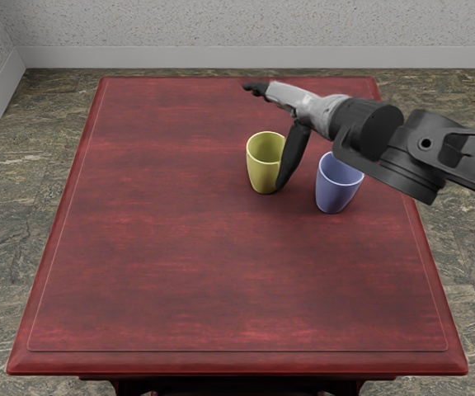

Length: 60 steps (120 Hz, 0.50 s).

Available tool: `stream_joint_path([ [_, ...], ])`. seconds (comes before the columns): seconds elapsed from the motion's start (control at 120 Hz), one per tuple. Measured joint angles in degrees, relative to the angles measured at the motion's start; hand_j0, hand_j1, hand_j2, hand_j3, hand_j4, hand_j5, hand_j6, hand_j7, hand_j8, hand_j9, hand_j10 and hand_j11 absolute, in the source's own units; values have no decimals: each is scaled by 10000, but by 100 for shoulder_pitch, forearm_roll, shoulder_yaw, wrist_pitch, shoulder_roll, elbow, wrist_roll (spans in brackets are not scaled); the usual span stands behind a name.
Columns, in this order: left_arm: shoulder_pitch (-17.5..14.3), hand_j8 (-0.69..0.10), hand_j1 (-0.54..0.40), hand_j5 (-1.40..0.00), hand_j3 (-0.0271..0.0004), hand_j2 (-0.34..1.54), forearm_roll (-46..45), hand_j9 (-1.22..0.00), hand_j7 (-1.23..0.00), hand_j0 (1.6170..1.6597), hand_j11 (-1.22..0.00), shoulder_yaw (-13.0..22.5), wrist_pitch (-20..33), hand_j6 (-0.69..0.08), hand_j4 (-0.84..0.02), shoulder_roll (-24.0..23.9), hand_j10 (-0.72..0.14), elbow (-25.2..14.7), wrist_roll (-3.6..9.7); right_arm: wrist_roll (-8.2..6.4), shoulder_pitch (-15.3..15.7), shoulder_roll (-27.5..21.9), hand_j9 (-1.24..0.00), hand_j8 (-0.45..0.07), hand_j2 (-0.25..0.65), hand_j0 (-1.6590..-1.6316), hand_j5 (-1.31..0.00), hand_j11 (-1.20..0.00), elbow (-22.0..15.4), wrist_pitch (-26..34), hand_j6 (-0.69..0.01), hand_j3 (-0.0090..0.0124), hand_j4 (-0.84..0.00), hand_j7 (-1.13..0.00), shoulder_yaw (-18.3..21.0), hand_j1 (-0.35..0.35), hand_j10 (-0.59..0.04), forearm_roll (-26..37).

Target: Pick up cup and place in cup with right hand

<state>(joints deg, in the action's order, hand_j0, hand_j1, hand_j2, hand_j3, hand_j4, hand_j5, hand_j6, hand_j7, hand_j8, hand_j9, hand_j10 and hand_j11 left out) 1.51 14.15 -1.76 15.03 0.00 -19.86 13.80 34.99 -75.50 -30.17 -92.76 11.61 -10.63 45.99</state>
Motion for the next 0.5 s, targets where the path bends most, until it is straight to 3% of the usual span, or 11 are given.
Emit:
stream_joint_path([
  [0.283,3,1,3490,0,0,-1,0,0,0,16581,0,0,0,1,0,0,1,0,0,1,98,999,-217,-186,-22,-16581,-218,-216,1516,148,-193,0,-182,-215,156,-3300,-179,48],
  [0.5,4,1,3489,0,0,-1,0,0,0,16581,0,0,0,1,1,0,1,0,0,1,196,1349,-426,-345,-54,-16581,-427,-426,2056,153,-352,0,-341,-424,168,-3107,-338,49],
])
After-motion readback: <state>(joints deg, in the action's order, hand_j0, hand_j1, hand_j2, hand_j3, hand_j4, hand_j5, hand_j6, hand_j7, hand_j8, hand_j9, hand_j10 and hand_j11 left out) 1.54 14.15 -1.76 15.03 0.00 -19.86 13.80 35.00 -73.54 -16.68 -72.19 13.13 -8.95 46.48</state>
